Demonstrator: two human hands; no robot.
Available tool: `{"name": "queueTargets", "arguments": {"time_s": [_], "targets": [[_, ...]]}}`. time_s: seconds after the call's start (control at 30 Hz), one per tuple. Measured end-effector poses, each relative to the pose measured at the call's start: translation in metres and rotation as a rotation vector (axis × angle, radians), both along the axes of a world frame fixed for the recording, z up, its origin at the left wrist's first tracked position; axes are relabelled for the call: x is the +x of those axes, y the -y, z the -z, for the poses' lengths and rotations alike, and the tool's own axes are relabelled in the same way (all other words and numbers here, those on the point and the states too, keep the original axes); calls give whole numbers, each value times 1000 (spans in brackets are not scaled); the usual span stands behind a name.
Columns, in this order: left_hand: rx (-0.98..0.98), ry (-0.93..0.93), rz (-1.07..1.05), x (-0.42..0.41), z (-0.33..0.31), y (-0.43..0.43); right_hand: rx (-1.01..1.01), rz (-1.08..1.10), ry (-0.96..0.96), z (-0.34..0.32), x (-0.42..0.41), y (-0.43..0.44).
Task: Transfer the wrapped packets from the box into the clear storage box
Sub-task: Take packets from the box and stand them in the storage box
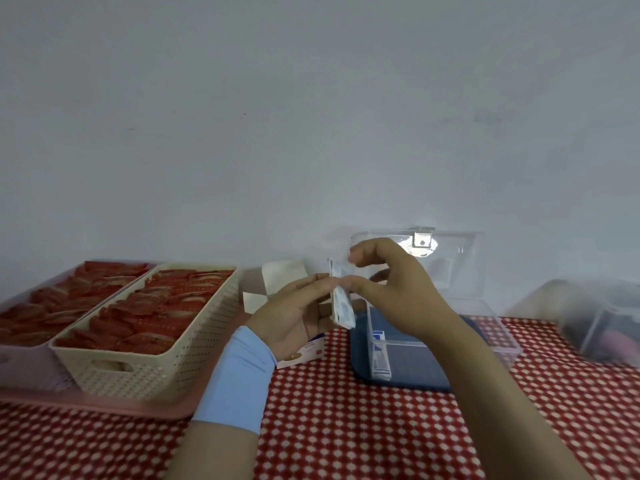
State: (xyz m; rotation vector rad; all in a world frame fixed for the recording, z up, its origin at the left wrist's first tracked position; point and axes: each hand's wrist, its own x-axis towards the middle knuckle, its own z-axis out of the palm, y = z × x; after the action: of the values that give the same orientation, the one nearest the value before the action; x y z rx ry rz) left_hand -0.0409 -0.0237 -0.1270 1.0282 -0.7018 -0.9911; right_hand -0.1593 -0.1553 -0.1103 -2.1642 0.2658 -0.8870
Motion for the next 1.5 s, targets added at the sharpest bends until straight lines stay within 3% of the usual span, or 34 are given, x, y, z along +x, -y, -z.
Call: {"name": "queueTargets", "arguments": {"time_s": [0.2,0.5,0.57,0.73,0.87,1.0,1.1,1.2,1.27,1.5], "targets": [[-34,-81,-4,1,0,-1,-63,-212,-196,-5,-6,-12],[-39,-65,58,-1,3,1,-103,-209,-131,-1,-4,-13],[-38,-60,49,2,4,1,-47,-232,-133,-1,-4,-12],[-34,-36,104,4,2,-7,395,-319,-87,-2,-6,-1],[14,55,168,3,3,-11,348,-308,-192,-2,-9,3],[63,87,168,2,-1,-12,341,-273,-172,-5,-11,6],[205,286,73,2,-8,-9,342,-254,-177,-4,-11,7],[392,727,-149,0,-19,-8,385,-224,-186,-1,-9,8],[417,928,-263,-1,-23,-8,398,-195,-169,0,-9,10],[398,995,-341,-7,-20,-2,417,-126,-114,2,-8,7]]}}
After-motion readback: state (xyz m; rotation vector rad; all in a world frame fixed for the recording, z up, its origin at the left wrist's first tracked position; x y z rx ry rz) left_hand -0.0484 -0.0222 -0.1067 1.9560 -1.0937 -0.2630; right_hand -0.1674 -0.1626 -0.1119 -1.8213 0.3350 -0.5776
